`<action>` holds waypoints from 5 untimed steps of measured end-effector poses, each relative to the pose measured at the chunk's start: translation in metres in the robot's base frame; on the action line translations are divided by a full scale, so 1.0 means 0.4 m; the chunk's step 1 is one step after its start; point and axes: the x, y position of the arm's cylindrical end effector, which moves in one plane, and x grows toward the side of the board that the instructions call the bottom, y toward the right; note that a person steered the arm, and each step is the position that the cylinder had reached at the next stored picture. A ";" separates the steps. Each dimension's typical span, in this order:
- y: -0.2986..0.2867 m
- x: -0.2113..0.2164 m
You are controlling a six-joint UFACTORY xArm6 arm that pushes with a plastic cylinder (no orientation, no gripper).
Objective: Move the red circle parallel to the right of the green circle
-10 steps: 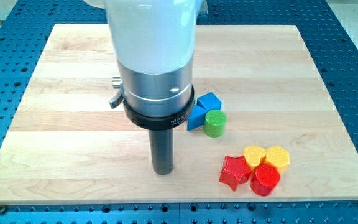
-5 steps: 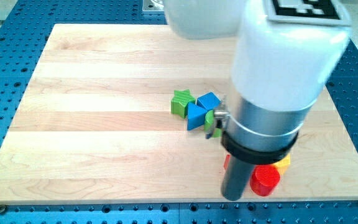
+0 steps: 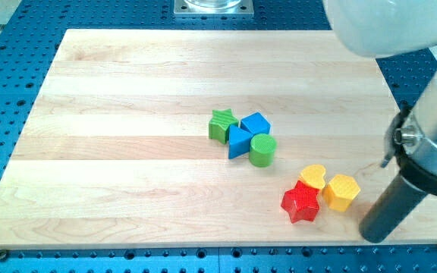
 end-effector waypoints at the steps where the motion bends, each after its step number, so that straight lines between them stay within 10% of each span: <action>1: 0.029 -0.019; 2: 0.010 -0.135; 5: 0.134 -0.014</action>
